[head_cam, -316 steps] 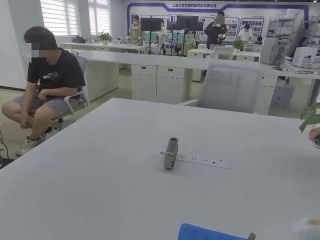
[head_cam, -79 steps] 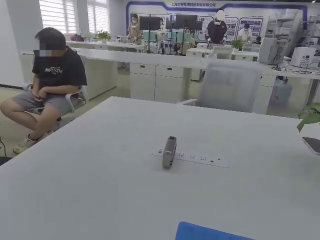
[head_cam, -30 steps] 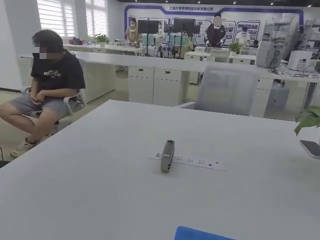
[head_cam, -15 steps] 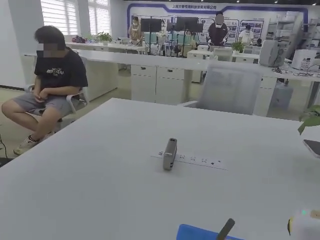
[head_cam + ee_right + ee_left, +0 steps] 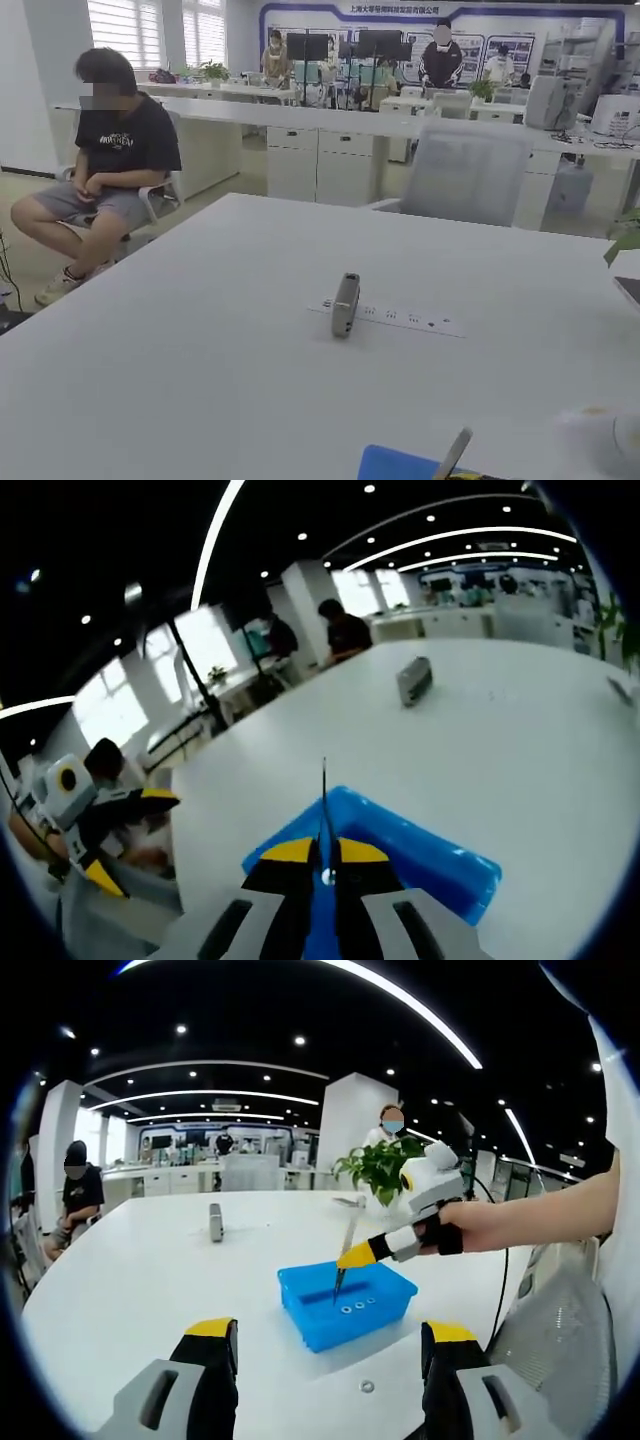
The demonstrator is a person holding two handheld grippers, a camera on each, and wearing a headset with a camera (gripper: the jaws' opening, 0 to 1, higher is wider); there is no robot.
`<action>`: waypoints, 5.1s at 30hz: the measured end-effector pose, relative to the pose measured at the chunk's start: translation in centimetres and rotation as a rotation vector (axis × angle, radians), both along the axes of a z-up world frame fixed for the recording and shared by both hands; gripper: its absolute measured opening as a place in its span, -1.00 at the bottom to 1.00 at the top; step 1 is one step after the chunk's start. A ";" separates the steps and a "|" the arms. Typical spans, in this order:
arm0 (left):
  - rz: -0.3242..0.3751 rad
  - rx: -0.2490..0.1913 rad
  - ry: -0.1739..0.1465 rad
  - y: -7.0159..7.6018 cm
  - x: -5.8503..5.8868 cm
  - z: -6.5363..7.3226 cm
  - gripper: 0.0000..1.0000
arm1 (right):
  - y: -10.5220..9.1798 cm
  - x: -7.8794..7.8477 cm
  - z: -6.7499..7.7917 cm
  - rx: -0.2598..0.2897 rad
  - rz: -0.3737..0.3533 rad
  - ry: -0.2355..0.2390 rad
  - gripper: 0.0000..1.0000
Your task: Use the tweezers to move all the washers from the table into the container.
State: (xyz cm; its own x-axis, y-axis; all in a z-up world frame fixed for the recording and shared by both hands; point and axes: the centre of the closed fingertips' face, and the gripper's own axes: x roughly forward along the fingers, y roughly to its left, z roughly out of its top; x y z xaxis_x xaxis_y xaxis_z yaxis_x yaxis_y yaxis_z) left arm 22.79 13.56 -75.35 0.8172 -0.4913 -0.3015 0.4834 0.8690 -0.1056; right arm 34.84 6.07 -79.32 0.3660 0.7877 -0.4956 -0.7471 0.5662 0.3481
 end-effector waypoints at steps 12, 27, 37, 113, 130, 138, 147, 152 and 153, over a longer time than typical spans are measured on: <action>-0.003 0.003 0.005 0.1 0.1 -0.1 0.51 | 0.7 0.1 -1.8 -0.051 0.034 -0.012 -0.94; -0.005 0.006 0.008 0.1 0.1 -0.3 0.50 | 1.0 -1.0 -1.9 -0.124 0.140 -0.124 -0.91; -0.008 0.008 0.010 0.0 0.0 -0.3 0.50 | 1.1 -2.7 0.4 -0.153 0.234 -0.249 -0.93; -0.041 -0.034 -0.001 -0.8 -0.3 0.3 0.51 | 3.0 -9.6 3.5 -0.038 0.412 -0.258 -0.94; -0.055 -0.035 0.017 -0.9 -0.4 0.0 0.43 | 2.7 -2.7 3.1 0.020 0.199 -0.155 -0.94; -0.067 -0.033 0.033 -1.0 -0.6 -0.2 0.43 | 3.2 -1.4 1.1 -0.017 0.181 -0.113 -0.94; -0.079 -0.063 0.041 -1.4 -0.8 0.0 0.42 | 3.7 -1.1 -0.8 -0.063 0.188 -0.090 -0.94; -0.101 -0.103 0.059 -1.9 -1.1 0.1 0.38 | 3.8 -1.4 -1.3 -0.088 0.204 -0.090 -0.94; -0.105 -0.109 0.059 -2.0 -1.1 0.2 0.37 | 3.8 -1.4 -1.4 -0.096 0.208 -0.091 -0.94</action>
State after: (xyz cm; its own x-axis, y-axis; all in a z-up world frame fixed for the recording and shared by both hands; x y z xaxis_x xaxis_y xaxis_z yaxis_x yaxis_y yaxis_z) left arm 21.70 11.58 -75.18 0.7422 -0.6052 -0.2880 0.5609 0.7961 -0.2273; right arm 33.43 9.83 -80.75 0.2471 0.8018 -0.5441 -0.8769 0.4239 0.2265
